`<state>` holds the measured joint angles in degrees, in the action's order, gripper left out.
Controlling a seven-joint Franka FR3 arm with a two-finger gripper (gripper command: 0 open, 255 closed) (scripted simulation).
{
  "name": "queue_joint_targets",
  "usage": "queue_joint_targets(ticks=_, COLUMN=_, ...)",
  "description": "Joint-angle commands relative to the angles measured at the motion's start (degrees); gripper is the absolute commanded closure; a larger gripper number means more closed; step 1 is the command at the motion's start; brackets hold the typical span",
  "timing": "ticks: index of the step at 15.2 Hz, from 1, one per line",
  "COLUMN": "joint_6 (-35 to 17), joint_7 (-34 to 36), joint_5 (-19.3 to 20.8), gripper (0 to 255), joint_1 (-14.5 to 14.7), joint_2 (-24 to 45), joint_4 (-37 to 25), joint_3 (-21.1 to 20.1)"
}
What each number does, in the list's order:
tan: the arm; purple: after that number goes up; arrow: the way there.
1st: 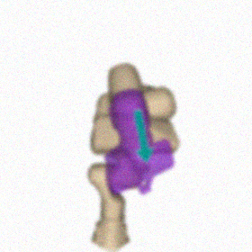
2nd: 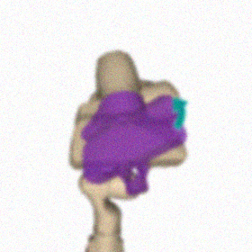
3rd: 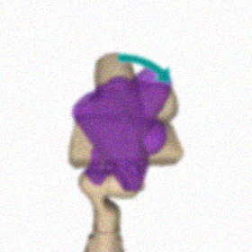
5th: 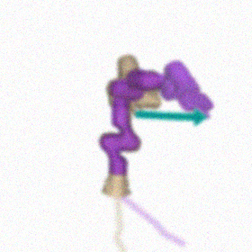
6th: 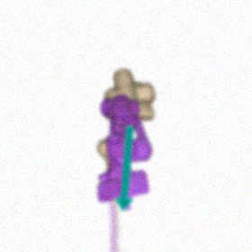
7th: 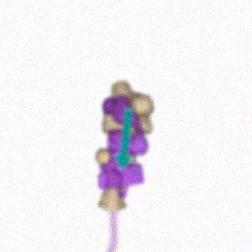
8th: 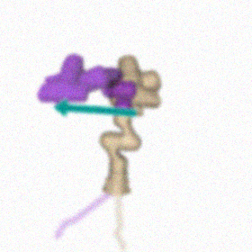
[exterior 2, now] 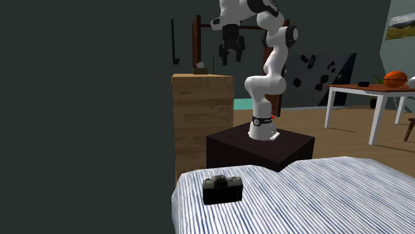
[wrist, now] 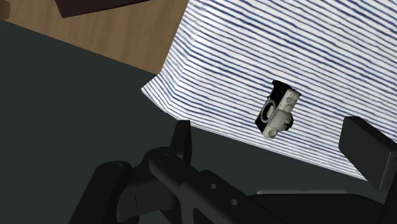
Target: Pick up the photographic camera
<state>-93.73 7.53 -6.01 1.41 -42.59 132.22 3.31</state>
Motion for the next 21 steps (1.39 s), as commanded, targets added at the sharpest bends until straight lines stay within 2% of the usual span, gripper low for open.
queue_joint_targets(ticks=1, joint_6=0.0, joint_7=0.0, joint_5=0.0, gripper=0, joint_1=0.0, joint_2=0.0, joint_4=0.0, joint_3=0.0)
queue_joint_targets(ticks=11, joint_6=-17.02, joint_7=4.44, joint_5=-2.0, gripper=0, joint_1=1.9, joint_2=13.6, joint_4=4.62, joint_3=-5.58)
queue_joint_targets(ticks=21, joint_6=-31.96, joint_7=9.56, joint_5=-1.47, gripper=0, joint_1=3.33, joint_2=32.9, joint_4=1.63, joint_3=-10.27)
